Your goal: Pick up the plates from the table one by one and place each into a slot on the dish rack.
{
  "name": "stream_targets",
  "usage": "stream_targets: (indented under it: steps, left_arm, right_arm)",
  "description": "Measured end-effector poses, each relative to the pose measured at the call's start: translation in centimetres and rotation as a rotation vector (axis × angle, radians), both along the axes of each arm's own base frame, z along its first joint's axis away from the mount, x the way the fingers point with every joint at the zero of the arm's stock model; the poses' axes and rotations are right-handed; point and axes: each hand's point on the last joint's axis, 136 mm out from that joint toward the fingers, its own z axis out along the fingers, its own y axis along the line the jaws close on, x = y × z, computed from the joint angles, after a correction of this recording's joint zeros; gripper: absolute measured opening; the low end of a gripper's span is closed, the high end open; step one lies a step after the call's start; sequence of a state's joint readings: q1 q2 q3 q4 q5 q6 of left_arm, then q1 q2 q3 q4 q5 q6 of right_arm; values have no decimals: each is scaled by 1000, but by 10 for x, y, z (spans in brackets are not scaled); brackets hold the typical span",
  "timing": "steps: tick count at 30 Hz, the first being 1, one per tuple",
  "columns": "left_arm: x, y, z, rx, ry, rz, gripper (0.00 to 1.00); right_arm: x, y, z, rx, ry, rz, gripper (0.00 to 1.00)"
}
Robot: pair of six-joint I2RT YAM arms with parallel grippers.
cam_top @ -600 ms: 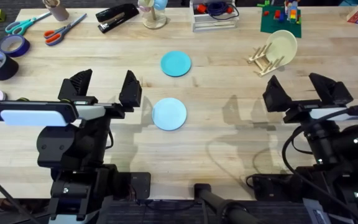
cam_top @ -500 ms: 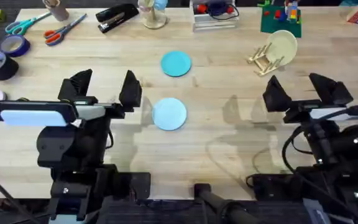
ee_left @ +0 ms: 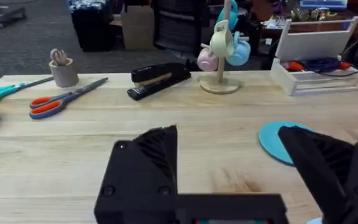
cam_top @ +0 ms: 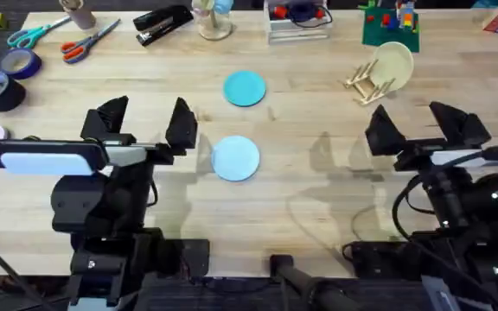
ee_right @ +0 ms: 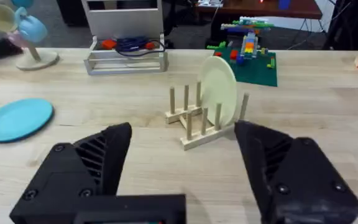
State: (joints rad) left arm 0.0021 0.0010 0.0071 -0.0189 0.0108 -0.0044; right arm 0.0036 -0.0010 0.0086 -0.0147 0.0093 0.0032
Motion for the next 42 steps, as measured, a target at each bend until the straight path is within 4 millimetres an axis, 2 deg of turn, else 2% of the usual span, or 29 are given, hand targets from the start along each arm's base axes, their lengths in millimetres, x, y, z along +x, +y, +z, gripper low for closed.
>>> stream_targets:
  steps: [6,8,13,19,26,29,36,42]
  left_arm:
    - [-2,0,-5,0,42,0,993]
    - [-5,0,-1,0,64,0,993]
    - [-26,0,48,0,64,0,993]
    - [-59,-1,103,-3,132,-7,993]
    - [-79,-9,151,-13,296,-48,993]
    - [-81,-9,163,-16,391,-49,993]
    - [-70,-12,181,-31,613,-66,993]
    - [-61,-15,178,-45,814,-78,993]
  right_arm:
    - [0,0,0,0,2,3,995]
    - [-2,1,0,0,19,3,995]
    - [-18,3,6,3,130,19,993]
    - [-46,6,48,6,190,33,992]
    - [-65,11,78,15,337,61,992]
    - [-65,12,91,19,407,67,992]
    - [-56,13,116,27,568,73,992]
    - [-47,13,115,34,750,71,994]
